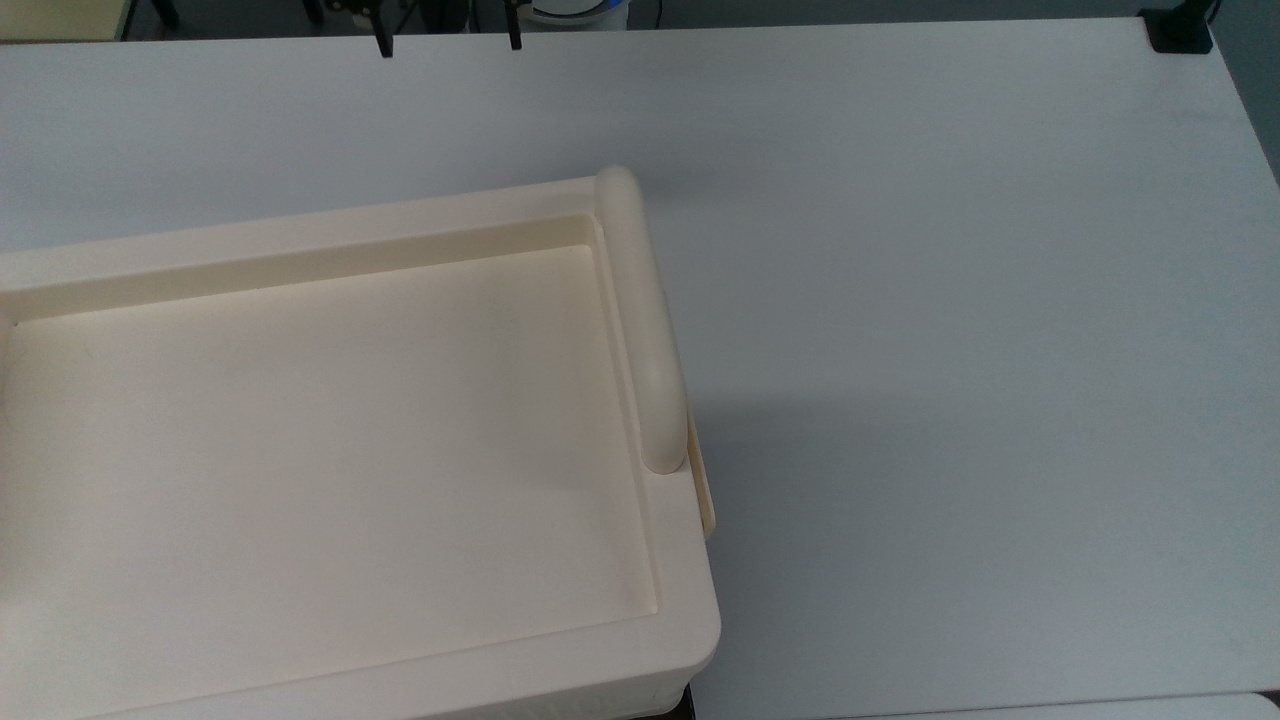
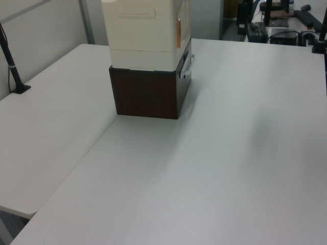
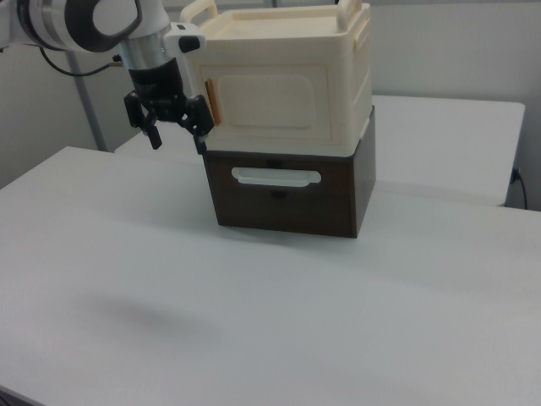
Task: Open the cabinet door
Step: 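Move the gripper toward the orange handle on the cream cabinet door, then lower the open gripper onto the orange door handle and close it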
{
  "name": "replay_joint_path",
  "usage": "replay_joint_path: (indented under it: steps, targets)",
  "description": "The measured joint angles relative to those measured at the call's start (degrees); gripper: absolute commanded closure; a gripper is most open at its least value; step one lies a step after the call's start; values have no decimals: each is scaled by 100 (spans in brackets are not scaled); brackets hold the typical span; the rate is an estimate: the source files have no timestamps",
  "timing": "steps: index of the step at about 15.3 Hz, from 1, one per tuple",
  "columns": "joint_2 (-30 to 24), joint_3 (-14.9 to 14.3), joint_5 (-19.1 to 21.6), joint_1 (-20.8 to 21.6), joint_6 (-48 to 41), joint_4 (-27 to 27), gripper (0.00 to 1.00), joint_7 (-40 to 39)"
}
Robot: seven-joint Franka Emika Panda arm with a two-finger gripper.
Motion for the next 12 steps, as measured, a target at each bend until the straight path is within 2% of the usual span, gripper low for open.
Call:
replay_joint_path:
  steps: [4,9,12]
  targets:
    - [32,2,0,-1,553,31,0,-402]
    - [110,8,54,0,1347,70,33,-445]
    - [220,7,539,-6,1980,77,39,-445]
